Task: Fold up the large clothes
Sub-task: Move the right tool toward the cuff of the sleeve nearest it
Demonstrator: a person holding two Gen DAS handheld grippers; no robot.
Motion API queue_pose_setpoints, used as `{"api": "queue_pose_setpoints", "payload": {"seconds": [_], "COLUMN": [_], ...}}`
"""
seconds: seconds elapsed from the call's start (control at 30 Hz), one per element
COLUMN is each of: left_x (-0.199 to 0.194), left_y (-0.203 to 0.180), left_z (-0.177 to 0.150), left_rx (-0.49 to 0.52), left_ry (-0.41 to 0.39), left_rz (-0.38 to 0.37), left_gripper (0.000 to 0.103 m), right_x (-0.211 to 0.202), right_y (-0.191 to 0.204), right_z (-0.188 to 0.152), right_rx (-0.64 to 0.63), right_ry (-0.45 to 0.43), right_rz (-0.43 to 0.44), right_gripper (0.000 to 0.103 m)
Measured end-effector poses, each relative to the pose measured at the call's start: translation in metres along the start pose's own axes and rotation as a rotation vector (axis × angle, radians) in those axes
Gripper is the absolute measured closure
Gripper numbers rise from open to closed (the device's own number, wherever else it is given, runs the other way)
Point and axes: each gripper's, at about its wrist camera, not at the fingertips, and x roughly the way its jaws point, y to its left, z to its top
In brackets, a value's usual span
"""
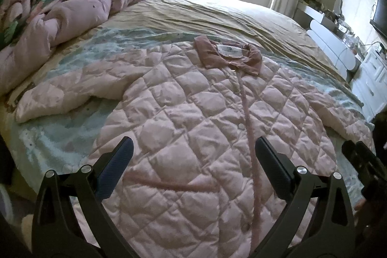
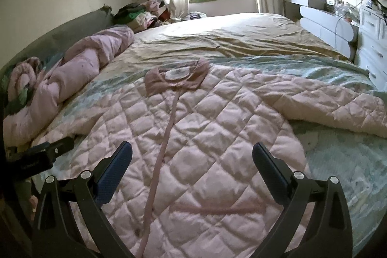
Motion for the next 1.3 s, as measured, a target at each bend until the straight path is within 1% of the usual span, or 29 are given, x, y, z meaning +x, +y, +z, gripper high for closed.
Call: {"api": "queue_pose_setpoints", "payload": {"seconds": [0.37,0.57,0.7,0.83,1.0,1.3], "left_x": [0.027,0.053,0.066,0.079,0.098,0.125], "left_y": [-0.023,-0.028,-0.032,-0.037,-0.047,-0.078], "left_z": [0.035,0.050,0.057,0.062,0.066,0.070], "left_rx": [0.012,0.009,0.003,0.006,0.020,0.067], "left_ry": [-0.001,0.025,0.030,0.041,0.087,0.132], "left_rz": [0.004,0.013,0.026,0.033,0.035,0.023], "left_gripper": [0.009,0.009,0.009,0.009,0.009,0.009], "right_x": [0.017,0.031,0.043,0.053,0.059,0.055], "right_y": [-0.040,-0.073,-0.104,-0.137,-0.179,-0.261], "right_z": [0.036,0.052,0.057,0.058,0.054,0.032], "right_rx": [0.075,0.146,0.205,0.266,0.339,0.547], "right_ry": [-0.032,-0.035,-0.026,-0.013,-0.007,-0.007], "right_rz": [-0.051,-0.110,-0.172,-0.230,-0.289,-0.352], "right_gripper": [0.004,0.004,0.004,0.004,0.004,0.004]}}
